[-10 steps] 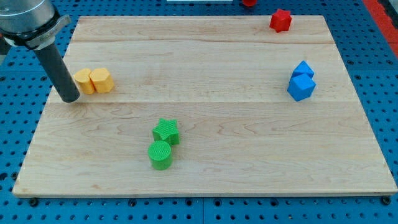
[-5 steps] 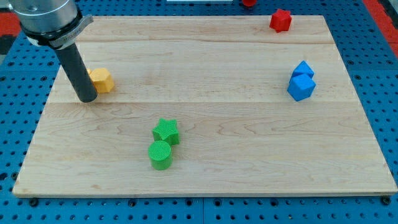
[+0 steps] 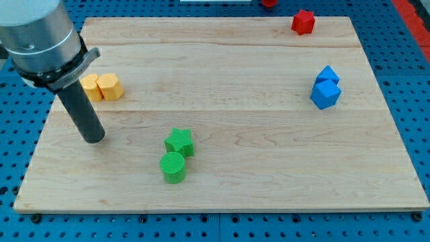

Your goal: Move your arm towards the green circle

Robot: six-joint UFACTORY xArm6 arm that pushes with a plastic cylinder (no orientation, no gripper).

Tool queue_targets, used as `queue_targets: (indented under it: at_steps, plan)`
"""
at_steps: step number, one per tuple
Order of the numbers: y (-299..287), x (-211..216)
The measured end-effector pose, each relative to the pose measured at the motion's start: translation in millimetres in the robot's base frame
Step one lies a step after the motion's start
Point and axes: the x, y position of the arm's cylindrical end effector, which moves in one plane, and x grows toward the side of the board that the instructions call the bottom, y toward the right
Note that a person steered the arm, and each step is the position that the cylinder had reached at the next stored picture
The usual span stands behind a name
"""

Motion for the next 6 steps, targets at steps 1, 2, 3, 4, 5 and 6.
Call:
queue_targets:
  at_steps: [1, 2, 3, 4, 5, 6]
  plan:
    - [12, 25]
    - [17, 66]
    - [22, 91]
    - [57, 79]
    - [76, 47]
    - [147, 45]
